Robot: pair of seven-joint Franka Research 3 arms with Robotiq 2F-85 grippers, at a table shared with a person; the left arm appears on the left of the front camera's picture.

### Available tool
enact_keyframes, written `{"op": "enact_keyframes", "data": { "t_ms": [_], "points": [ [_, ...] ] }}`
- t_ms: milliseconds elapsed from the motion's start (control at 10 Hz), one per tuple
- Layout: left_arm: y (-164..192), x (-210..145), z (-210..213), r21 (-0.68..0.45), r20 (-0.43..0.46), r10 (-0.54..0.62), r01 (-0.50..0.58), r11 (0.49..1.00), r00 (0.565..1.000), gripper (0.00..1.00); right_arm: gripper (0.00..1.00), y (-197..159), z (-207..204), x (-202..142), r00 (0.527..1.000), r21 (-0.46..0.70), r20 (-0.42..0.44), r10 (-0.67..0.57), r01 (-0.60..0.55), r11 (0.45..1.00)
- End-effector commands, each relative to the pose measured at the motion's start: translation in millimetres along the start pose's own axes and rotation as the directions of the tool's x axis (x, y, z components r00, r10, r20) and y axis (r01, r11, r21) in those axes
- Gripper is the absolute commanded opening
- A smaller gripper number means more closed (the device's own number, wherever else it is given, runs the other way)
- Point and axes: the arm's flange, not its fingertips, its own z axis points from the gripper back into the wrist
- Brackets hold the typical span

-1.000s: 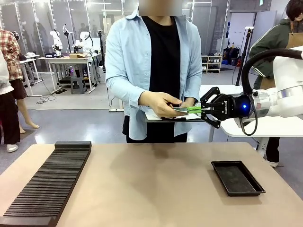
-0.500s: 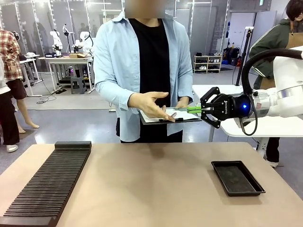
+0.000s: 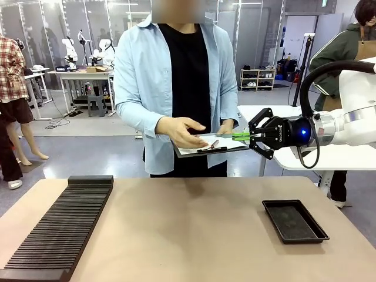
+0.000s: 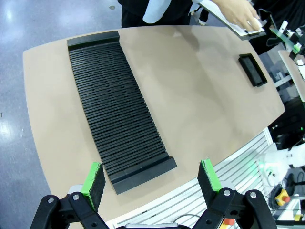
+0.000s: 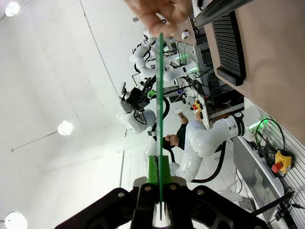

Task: Inspect the PCB.
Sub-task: Place the Blank PCB in the ESD tray.

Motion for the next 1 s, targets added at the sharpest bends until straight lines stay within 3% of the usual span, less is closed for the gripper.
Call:
{"op": "enact_keyframes", "data": {
  "t_ms": [0, 400, 500, 700, 900],
  "points": [
    [-2.3, -0.9, 0.0, 0.018, -0.004, 0.014, -0.014, 1.0, 1.0, 1.0, 0.0, 2.9, -1.1, -1.7, 1.0, -0.003, 0.002, 0.007, -0.007, 1.0],
    [-2.3, -0.9, 0.0, 0.018, -0.004, 0.014, -0.014, 1.0, 1.0, 1.0, 0.03, 0.0, 0.0, 0.0, 1.0, 0.0, 0.0, 0.0, 0.0, 1.0],
    [-2.3, -0.9, 0.0, 0.018, -0.004, 0.014, -0.014, 1.0, 1.0, 1.0, 0.03, 13.6, 3.6, -19.9, 0.999, -0.062, 0.008, 0.054, -0.053, 0.997],
    [-2.3, -0.9, 0.0, 0.018, -0.004, 0.014, -0.014, 1.0, 1.0, 1.0, 0.03, 21.0, 11.4, -53.2, 0.986, -0.321, 0.089, 0.141, -0.106, 0.941],
    [-2.3, -0.9, 0.0, 0.018, -0.004, 0.014, -0.014, 1.0, 1.0, 1.0, 0.03, 23.8, 32.4, -74.3, 0.982, -0.508, 0.158, 0.108, -0.013, 0.861]
  ]
}}
